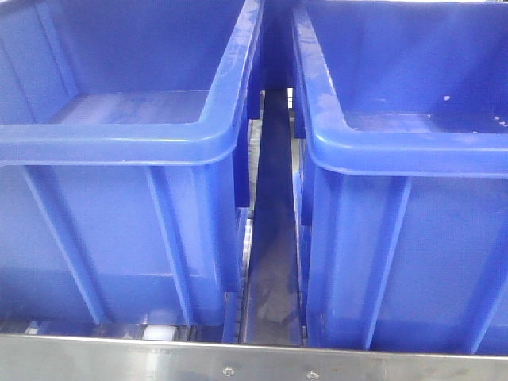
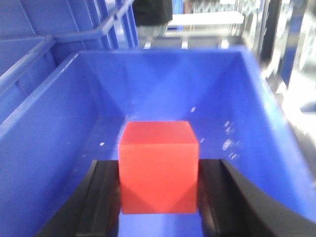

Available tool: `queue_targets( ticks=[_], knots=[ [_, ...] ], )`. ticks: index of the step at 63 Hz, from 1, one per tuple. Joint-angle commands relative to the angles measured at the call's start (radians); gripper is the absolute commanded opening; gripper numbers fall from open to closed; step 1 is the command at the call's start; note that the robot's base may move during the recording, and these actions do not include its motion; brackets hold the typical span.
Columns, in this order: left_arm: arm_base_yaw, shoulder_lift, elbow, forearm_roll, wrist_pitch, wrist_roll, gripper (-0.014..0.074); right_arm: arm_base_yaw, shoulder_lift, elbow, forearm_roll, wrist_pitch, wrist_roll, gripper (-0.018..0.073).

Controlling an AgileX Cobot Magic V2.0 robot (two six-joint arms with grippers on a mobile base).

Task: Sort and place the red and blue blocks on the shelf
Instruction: 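Lower the held cubes into the bins with both grippers, then open both grippers to release the blue and red cubes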

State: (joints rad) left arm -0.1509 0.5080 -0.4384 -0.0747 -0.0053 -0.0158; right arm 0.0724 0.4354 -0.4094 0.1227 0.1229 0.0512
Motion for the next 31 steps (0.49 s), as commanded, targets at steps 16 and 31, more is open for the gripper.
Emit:
queue_targets(
  ticks=[16, 31],
  knots=[
    [-0.145, 0.228, -0.057, -0.009, -0.157, -0.002, 0.0325, 0.000, 0.194, -0.034, 0.022, -0.132, -0.005, 0.0375],
    [-0.225, 0.418, -0.057, -0.009, -0.288, -0.002, 0.0325, 0.000, 0.305, -0.034, 0.017, -0.132, -0.005, 0.0375]
  ],
)
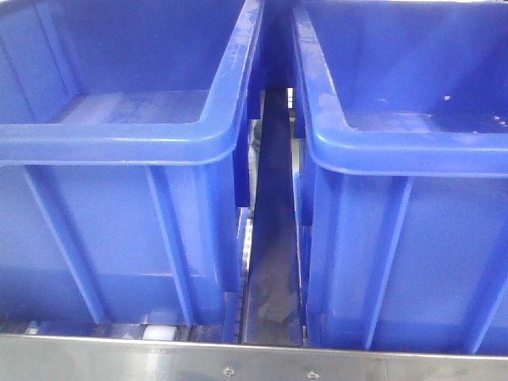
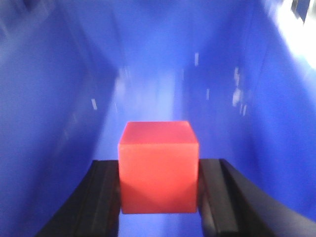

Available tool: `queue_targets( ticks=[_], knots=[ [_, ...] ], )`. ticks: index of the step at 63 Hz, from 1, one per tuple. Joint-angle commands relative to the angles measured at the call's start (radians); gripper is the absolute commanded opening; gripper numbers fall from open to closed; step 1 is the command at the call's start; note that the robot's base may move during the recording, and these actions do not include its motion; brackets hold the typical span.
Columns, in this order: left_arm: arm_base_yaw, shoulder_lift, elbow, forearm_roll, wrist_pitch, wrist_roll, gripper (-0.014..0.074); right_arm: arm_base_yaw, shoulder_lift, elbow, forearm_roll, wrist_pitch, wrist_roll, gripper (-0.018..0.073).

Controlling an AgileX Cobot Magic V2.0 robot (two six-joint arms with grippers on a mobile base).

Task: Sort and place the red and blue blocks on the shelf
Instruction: 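Open both grippers to release the blue and red cubes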

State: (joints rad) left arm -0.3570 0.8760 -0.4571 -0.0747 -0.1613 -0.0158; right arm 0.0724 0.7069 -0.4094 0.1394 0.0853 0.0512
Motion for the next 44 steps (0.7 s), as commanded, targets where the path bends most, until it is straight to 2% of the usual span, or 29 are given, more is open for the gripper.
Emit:
queue_targets(
  ticks=[1, 16, 21, 31, 44],
  knots=[
    [-0.019, 0.061, -0.038, -0.009, -0.134, -0.002, 0.0325, 0.000, 0.040, -0.034, 0.000, -0.094, -0.005, 0.0375],
    [-0.019, 0.160, -0.038, -0.009, -0.167, -0.002, 0.0331, 0.000, 0.090, -0.034, 0.000, -0.101, -0.005, 0.0379],
    [-0.019, 0.160, -0.038, -0.009, -0.172, -0.002, 0.0381, 0.000, 0.090, -0.034, 0.001, -0.117, -0.005, 0.0435],
    [-0.019, 0.160, -0.038, -0.035, -0.174, -0.002, 0.0574, 0.000, 0.090, -0.034, 0.001, -0.129, -0.005, 0.0611],
    [-0.019, 0.160, -0.038, -0.055, -0.174, -0.002, 0.0588, 0.000, 0.090, -0.034, 0.001, -0.093, -0.005, 0.0624]
  ],
)
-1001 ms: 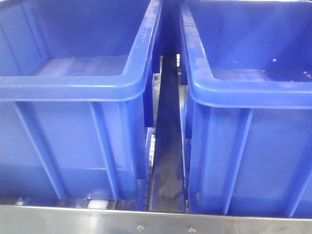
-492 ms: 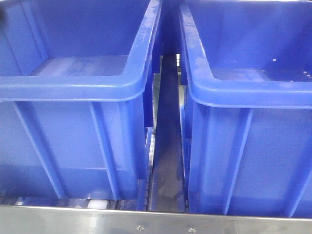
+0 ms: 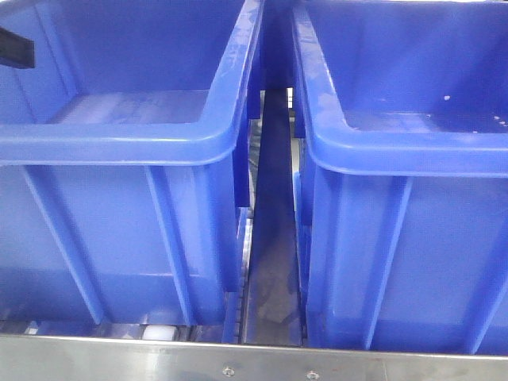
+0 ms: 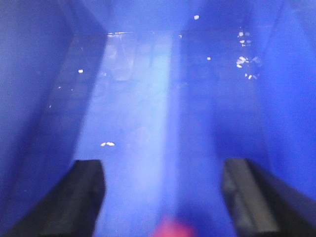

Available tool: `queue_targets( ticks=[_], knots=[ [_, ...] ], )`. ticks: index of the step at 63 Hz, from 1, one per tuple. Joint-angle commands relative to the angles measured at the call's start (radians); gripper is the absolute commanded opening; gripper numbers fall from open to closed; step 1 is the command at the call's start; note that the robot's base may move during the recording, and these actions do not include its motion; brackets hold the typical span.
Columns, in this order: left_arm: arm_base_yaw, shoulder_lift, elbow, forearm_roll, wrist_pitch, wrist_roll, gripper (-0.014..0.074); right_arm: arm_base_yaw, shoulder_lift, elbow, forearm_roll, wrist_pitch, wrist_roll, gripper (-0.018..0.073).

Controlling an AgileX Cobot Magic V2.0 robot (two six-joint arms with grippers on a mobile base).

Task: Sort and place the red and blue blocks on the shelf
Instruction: 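Open both grippers to release the blue and red cubes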

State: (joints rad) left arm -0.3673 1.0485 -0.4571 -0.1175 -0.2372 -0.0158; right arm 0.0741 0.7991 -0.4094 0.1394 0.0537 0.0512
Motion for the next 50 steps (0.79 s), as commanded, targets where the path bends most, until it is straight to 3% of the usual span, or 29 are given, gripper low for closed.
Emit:
queue_targets(
  ticks=[1, 19, 33, 40, 50],
  knots=[
    [-0.009, -0.012, -0.038, -0.012, -0.099, -0.002, 0.0588, -0.002, -0.002, -0.034, 0.001, -0.061, -0.005, 0.0624],
    [-0.009, -0.012, -0.038, -0.012, -0.183, -0.002, 0.0563, -0.002, -0.008, -0.057, 0.001, -0.045, -0.005, 0.0624],
    [-0.009, -0.022, -0.038, -0.012, -0.193, -0.002, 0.0362, -0.002, -0.008, -0.107, 0.001, -0.017, -0.005, 0.0615],
    [-0.009, -0.052, -0.038, -0.008, -0.193, -0.002, 0.0248, -0.002, -0.008, -0.121, 0.001, -0.006, -0.005, 0.0512],
    [-0.009, -0.103, -0.038, -0.005, -0.165, 0.002, 0.0122, -0.002, -0.008, -0.123, 0.001, 0.006, -0.005, 0.0246]
  ],
)
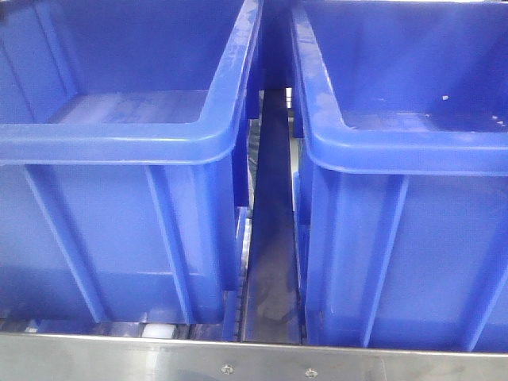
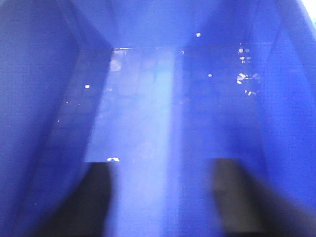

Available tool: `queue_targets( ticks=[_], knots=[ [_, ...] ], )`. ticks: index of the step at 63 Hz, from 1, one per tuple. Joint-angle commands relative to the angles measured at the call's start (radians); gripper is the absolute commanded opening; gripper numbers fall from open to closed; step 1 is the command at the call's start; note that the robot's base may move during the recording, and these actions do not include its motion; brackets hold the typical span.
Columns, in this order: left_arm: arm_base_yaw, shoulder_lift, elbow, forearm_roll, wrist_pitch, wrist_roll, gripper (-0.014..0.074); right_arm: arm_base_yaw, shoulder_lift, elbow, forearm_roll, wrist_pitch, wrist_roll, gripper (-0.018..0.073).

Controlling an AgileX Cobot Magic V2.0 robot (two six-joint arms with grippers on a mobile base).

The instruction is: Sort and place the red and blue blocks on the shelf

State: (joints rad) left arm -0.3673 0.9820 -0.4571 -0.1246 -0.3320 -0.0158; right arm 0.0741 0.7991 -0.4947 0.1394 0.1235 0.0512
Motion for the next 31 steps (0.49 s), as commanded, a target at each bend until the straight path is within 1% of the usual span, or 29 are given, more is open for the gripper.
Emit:
queue_targets(
  ticks=[1, 3, 6, 12, 23, 31],
  knots=[
    [-0.009, -0.041, -0.038, 0.004, -0.064, 0.002, 0.0125, -0.002, -0.008, -0.038, 0.001, -0.063, -0.005, 0.0227],
    [-0.009, -0.049, -0.038, 0.011, -0.049, 0.002, 0.0125, -0.002, -0.009, -0.038, 0.001, -0.057, -0.005, 0.0188],
    [-0.009, -0.061, -0.038, 0.026, -0.026, 0.002, 0.0125, -0.002, -0.014, -0.038, 0.001, -0.048, -0.005, 0.0160],
    [-0.009, -0.093, -0.038, 0.034, 0.036, 0.002, 0.0125, -0.002, -0.041, -0.038, 0.001, -0.013, -0.005, 0.0154],
    [-0.006, -0.184, -0.038, 0.034, 0.100, 0.002, 0.0125, -0.002, -0.125, -0.038, 0.001, 0.049, -0.005, 0.0146],
    [0.007, -0.262, -0.038, 0.034, 0.190, 0.002, 0.0125, -0.002, -0.202, -0.038, 0.000, 0.072, -0.005, 0.0089]
  ],
)
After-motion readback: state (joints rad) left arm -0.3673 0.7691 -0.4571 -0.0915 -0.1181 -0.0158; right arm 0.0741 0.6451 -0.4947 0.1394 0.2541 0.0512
